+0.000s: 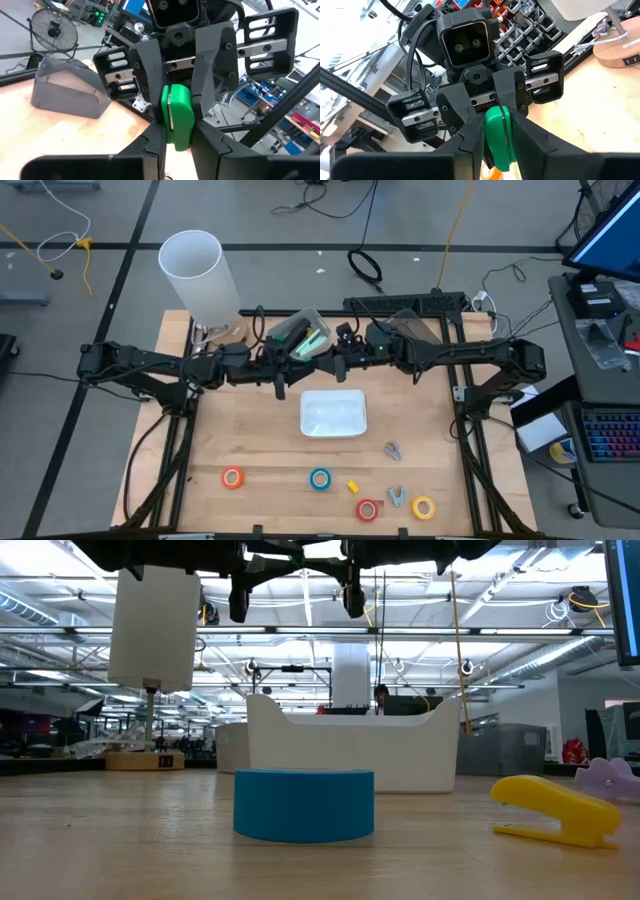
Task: Pick and place Stapler, Stapler remover, tape
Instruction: Put the green stapler into the gray bin
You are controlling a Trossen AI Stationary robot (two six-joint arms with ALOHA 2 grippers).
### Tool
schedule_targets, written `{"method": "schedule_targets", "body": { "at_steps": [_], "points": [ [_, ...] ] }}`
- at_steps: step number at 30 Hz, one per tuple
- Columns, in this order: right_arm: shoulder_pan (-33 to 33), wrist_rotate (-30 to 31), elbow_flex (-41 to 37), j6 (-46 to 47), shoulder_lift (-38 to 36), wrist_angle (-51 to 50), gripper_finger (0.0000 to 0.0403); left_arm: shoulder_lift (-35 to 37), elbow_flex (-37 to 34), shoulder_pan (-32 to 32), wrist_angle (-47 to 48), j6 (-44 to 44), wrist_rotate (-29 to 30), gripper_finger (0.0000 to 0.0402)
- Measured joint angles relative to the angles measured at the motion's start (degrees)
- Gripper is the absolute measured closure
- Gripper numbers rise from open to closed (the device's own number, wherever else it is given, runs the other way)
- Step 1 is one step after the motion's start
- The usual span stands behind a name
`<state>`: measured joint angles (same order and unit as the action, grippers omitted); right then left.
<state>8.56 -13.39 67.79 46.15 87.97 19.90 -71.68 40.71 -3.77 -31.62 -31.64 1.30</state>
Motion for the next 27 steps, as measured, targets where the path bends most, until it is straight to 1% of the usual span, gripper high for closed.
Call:
{"method": "schedule_targets", "body": {
  "at_steps": [4, 9, 20, 27],
  "points": [
    [0.00, 0.07, 0.00, -0.19, 0.04, -0.02, 0.0296, -0.02, 0.00, 0.00, 0.15, 0.31, 0.04, 0.0335],
    [-0.02, -0.07, 0.00, -2.17, 0.04, 0.00, 0.0281, -0.02, 0.00, 0.00, 0.20, 0.50, 0.22, 0.0335],
    [1.88, -0.79, -0.02, -9.33, 0.04, -0.16, 0.0269, -0.02, 0.00, 1.28, 0.35, -0.55, 0.76, 0.0335],
    [3.14, -1.28, -0.02, -10.79, 0.04, -1.49, 0.0269, -0.02, 0.00, 2.17, 2.04, -2.09, 1.22, 0.0335]
  ]
}}
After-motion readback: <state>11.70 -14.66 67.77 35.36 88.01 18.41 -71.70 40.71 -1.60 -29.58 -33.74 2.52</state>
